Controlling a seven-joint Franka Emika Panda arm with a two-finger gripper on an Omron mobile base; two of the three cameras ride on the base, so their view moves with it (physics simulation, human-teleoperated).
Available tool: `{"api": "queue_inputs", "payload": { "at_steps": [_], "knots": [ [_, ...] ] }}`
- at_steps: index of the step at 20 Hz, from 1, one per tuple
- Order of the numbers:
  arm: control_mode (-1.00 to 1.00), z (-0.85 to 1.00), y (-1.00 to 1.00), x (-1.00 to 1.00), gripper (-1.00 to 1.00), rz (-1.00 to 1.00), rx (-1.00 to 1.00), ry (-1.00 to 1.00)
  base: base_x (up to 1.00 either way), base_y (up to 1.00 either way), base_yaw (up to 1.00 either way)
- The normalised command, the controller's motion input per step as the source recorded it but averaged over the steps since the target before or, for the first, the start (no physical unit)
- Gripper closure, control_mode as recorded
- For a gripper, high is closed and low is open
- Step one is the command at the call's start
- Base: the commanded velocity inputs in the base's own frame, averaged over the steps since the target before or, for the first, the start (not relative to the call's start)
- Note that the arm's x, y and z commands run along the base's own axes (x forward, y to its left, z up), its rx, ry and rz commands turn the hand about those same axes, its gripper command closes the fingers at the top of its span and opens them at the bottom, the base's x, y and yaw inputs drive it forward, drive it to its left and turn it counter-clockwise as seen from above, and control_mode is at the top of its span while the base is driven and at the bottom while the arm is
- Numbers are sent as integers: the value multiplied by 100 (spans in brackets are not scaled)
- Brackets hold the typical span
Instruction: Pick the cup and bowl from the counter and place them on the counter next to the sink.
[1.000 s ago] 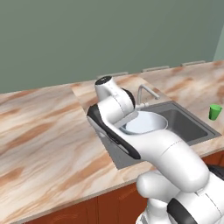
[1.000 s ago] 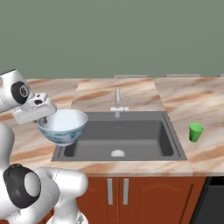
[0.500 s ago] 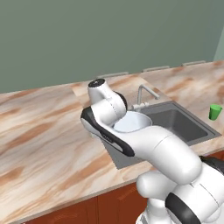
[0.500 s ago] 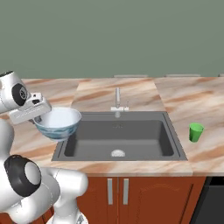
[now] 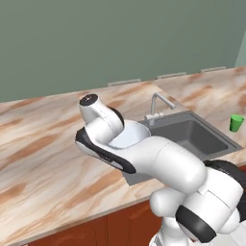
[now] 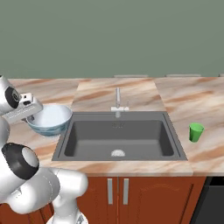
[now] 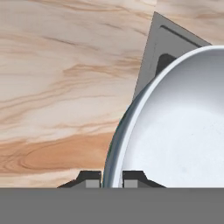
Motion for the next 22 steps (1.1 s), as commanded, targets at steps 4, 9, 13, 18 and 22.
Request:
{"api": "queue_inputs", "payload": {
  "at_steps": [4,9,13,18,22],
  "knots": [
    [-100,-16,80,15,100,-1,0,-5,0,0,0],
    [-100,0,74,20,100,0,0,4,0,0,0],
    [-100,0,66,19,100,0,0,11,0,0,0],
    [-100,-5,22,1,100,0,-1,7,0,0,0],
    [-100,-31,0,5,100,0,-7,-1,0,0,0]
  ]
}}
